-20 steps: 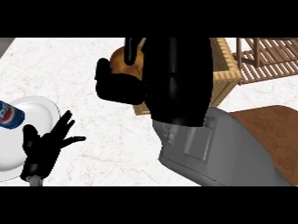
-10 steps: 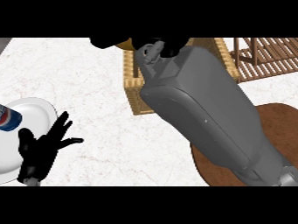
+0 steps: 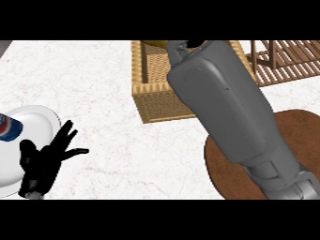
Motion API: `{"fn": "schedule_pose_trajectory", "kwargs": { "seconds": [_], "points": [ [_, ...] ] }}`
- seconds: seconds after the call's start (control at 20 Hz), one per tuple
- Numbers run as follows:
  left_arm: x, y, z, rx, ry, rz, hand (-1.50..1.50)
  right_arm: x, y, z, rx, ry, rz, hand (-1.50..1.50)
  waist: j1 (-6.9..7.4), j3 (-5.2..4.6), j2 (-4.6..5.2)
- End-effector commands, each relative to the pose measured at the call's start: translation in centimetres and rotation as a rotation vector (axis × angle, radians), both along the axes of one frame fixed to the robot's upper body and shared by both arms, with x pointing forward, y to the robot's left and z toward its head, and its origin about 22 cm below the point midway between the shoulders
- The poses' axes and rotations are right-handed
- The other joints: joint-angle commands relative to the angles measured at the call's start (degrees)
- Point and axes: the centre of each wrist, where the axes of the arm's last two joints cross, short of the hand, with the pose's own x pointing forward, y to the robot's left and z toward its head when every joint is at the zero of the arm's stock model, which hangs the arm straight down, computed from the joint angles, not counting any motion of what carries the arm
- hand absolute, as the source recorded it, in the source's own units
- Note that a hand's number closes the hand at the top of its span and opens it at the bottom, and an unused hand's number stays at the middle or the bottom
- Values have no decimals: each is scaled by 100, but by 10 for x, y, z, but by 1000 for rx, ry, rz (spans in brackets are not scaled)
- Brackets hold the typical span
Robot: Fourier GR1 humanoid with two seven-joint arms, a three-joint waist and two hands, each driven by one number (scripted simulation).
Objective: Pick the pear from the cutting board and place it in the basket
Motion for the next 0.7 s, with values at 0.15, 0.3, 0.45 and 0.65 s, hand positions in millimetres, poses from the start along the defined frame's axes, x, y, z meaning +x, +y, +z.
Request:
{"fn": "schedule_pose_trajectory", "kwargs": {
  "seconds": [0.15, 0.3, 0.45, 0.65],
  "points": [
    [-10, 15, -21, 29, 157, 47, 0, 20, -13, -41, 85, 13, -19, 150, -58, -68, 27],
    [-16, 2, -34, 25, 169, 26, 0, 28, -24, -56, 105, 8, -9, 150, -90, -68, 37],
    [-14, 4, -22, 23, 174, 37, 0, 39, -33, -74, -66, 44, -196, 150, -153, -73, 4],
    [-32, 1, -32, 34, 158, 46, 0, 43, -35, -81, -190, 119, -121, 150, -84, -69, 2]
  ]
}}
